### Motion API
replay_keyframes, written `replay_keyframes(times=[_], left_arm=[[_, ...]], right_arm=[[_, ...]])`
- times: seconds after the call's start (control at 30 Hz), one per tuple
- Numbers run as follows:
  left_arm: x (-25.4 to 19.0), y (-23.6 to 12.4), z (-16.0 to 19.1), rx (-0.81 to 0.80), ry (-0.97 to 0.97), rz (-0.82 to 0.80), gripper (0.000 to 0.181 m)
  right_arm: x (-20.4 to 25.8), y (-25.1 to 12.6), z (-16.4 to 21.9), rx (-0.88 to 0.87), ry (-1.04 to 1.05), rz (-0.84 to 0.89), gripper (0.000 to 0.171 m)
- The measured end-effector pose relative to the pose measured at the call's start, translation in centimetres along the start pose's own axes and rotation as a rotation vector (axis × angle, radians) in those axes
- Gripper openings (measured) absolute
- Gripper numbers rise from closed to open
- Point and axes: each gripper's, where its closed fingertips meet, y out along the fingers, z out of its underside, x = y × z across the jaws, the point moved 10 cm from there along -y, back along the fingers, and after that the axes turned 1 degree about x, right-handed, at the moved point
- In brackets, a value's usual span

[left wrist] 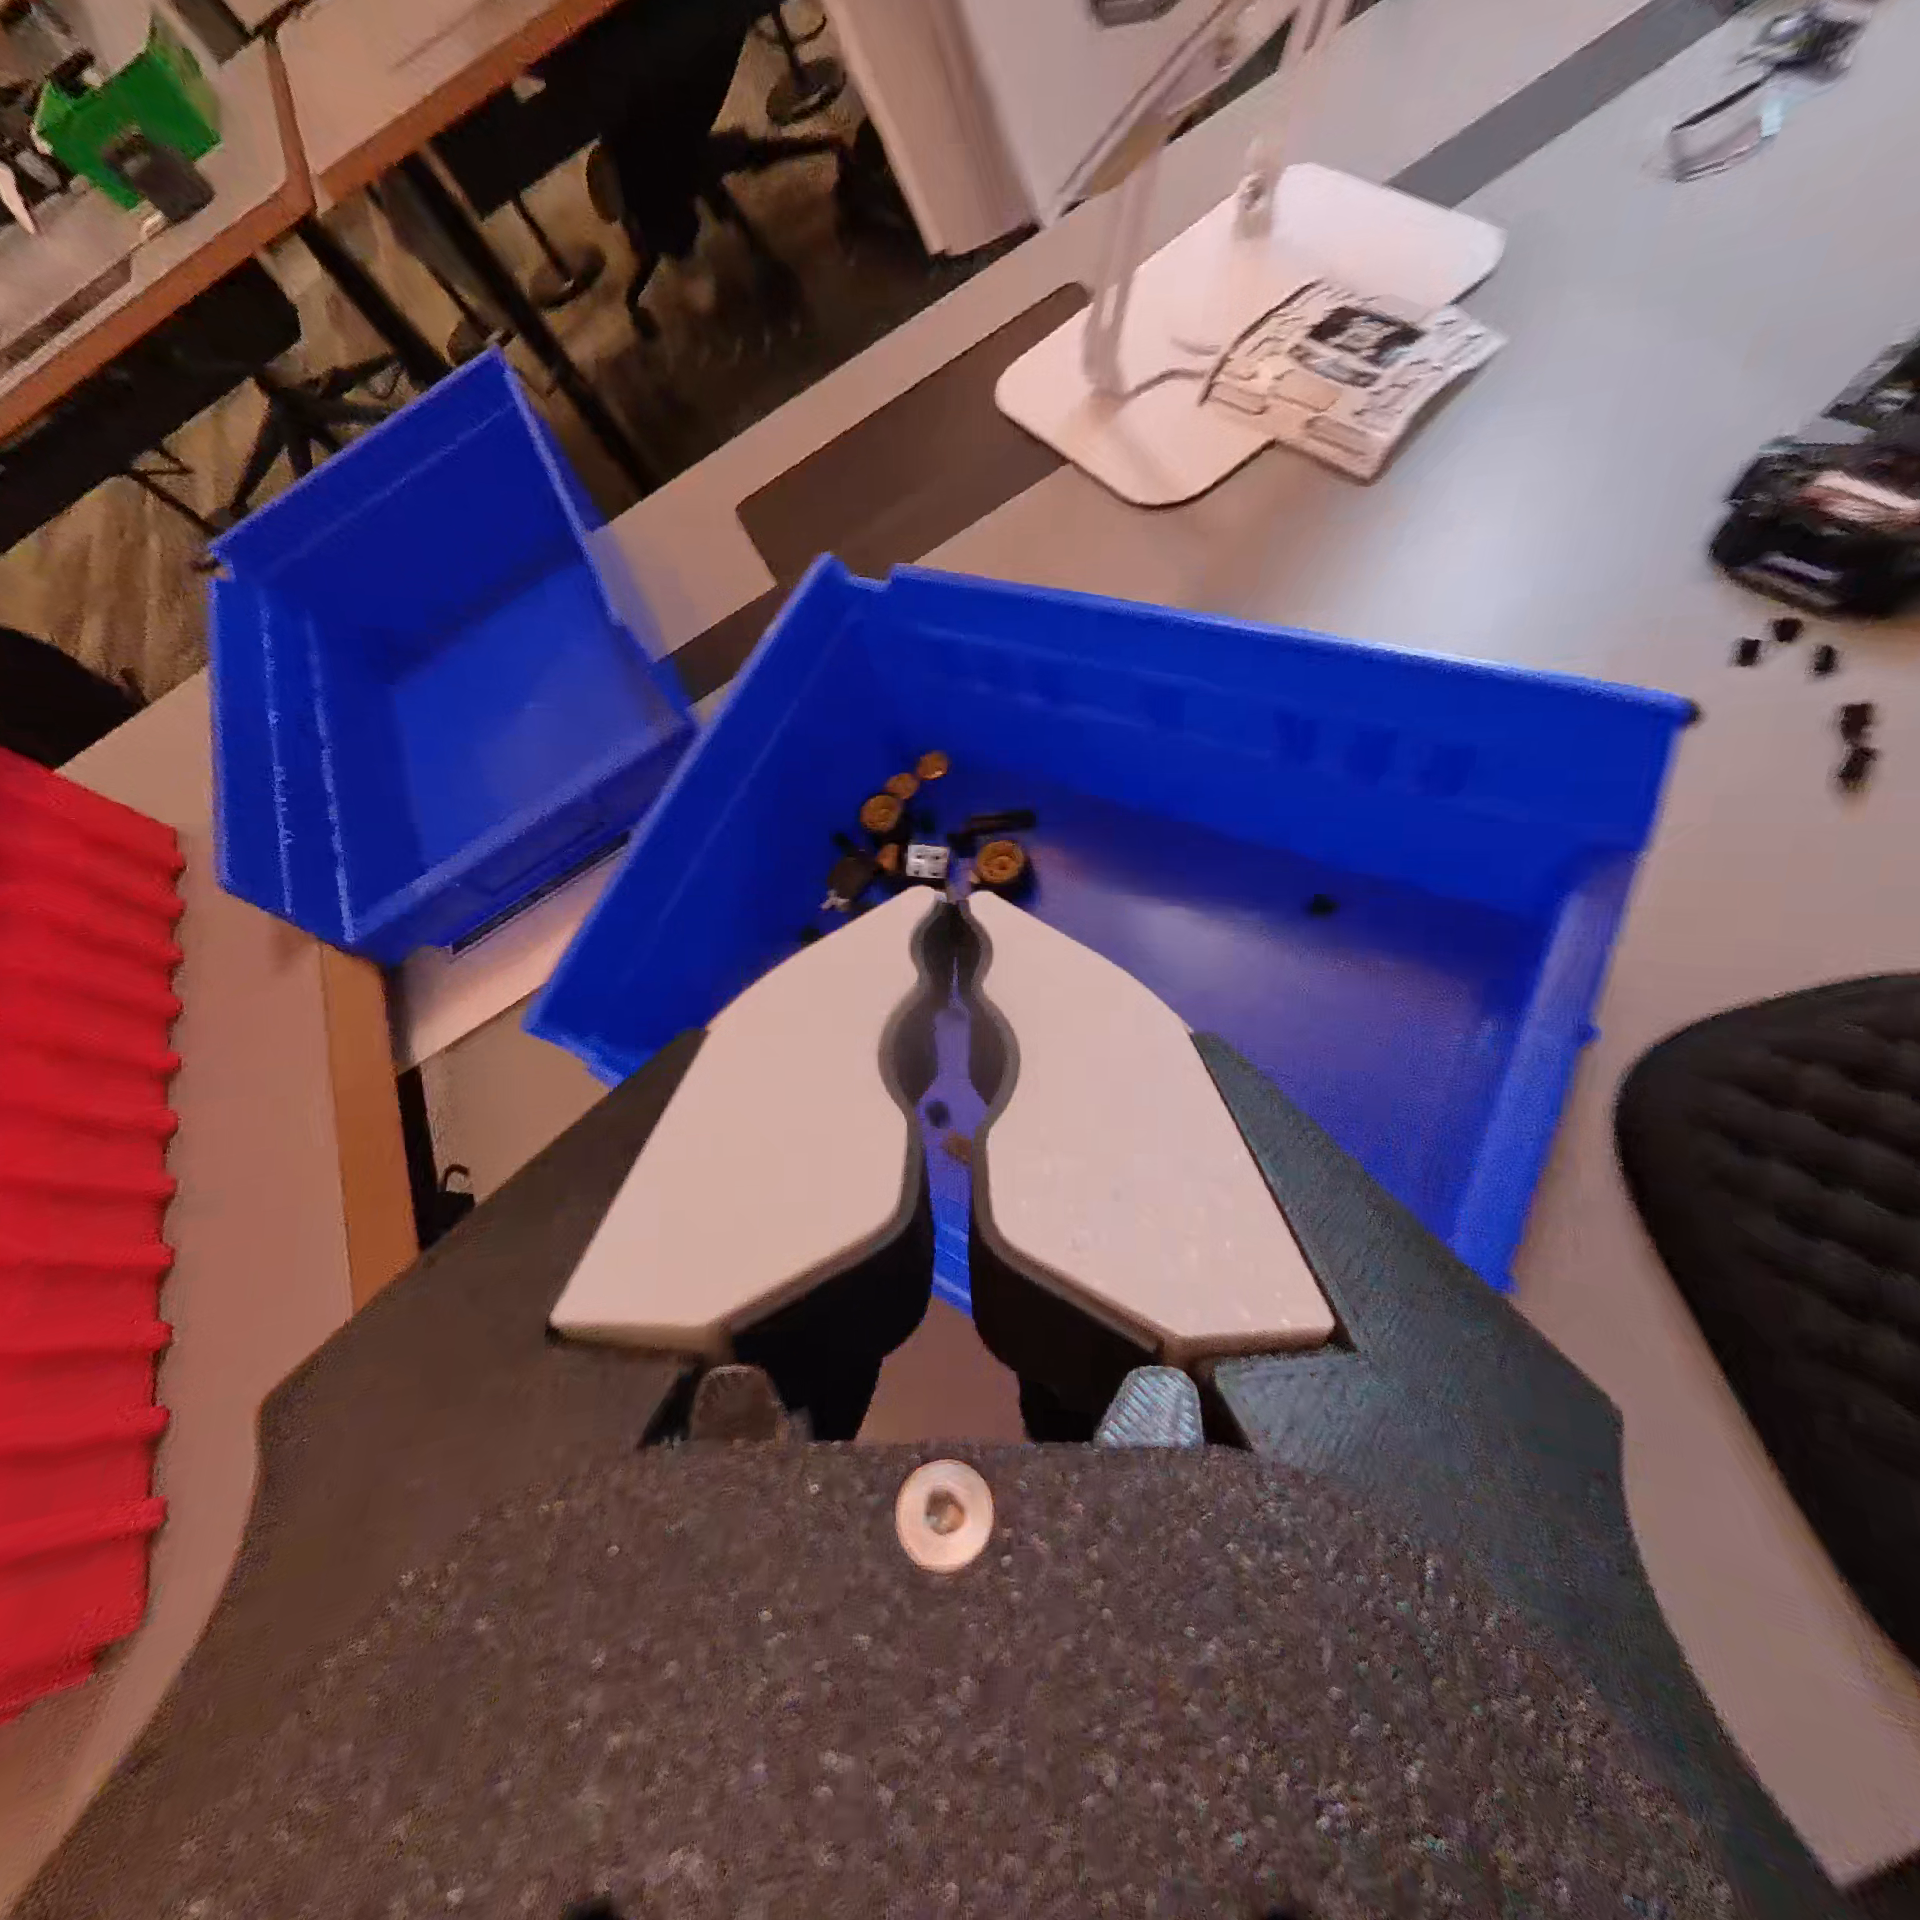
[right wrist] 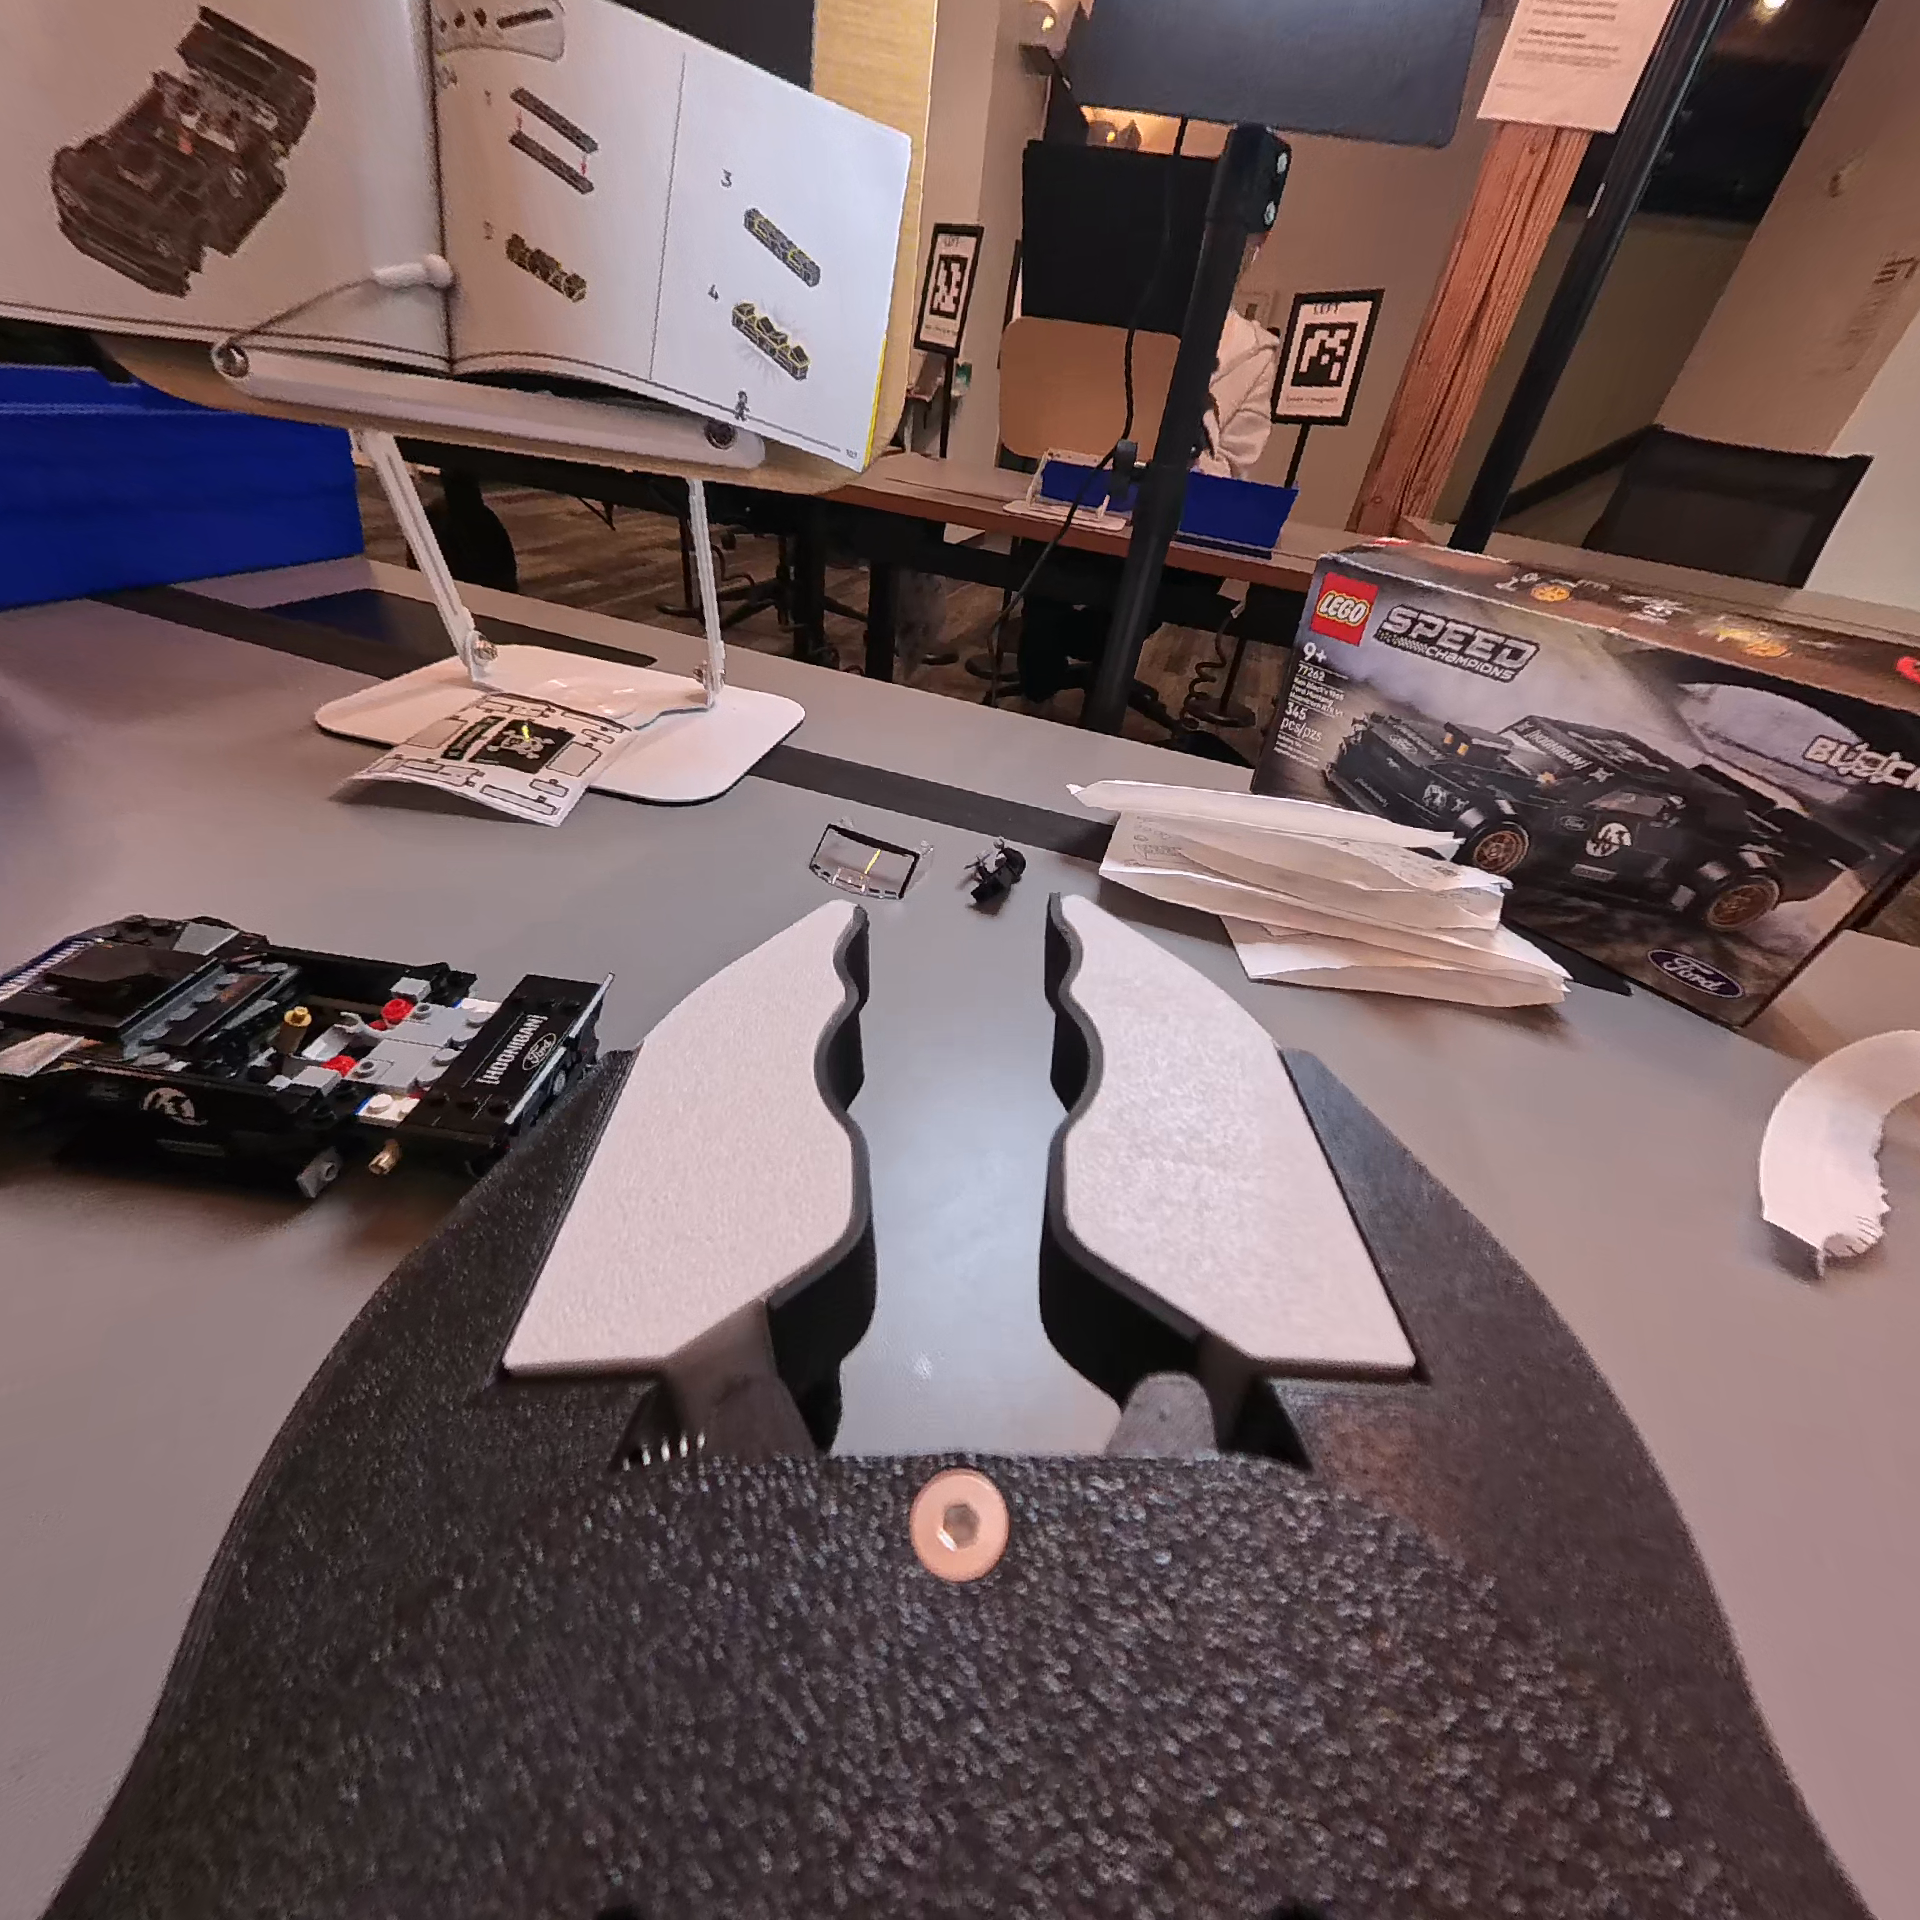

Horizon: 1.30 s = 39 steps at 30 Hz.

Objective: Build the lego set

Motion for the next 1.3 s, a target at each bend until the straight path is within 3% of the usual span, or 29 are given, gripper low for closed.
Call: replay_keyframes(times=[0.2,0.37,0.43,0.63,0.73,1.1,1.23,1.3], left_arm=[[5.0,5.4,-0.5,0.163,-0.040,0.020,0.000],[5.3,10.9,0.2,0.486,0.193,0.057,0.000],[4.8,12.8,0.7,0.621,0.297,0.141,0.000],[4.6,17.2,2.0,0.854,0.516,0.195,0.001],[5.0,18.7,2.8,0.920,0.524,0.230,0.004],[4.1,19.7,3.3,0.876,0.537,0.362,0.017],[3.4,19.3,3.1,0.852,0.523,0.429,0.033],[3.3,18.9,2.8,0.830,0.500,0.464,0.029]], right_arm=[[-0.3,-0.6,-0.4,-0.033,0.014,0.005,0.033],[-0.5,-0.7,-0.5,-0.043,0.028,-0.005,0.033],[-0.5,-0.7,-0.6,-0.045,0.030,-0.009,0.033],[-0.6,-0.9,-0.6,-0.051,0.038,-0.011,0.033],[-0.6,-0.9,-0.6,-0.048,0.041,-0.016,0.033],[-0.5,-0.7,-0.4,-0.035,0.040,-0.028,0.033],[-0.4,-0.7,-0.5,-0.037,0.039,-0.031,0.032],[-0.4,-0.7,-0.5,-0.038,0.040,-0.033,0.032]])
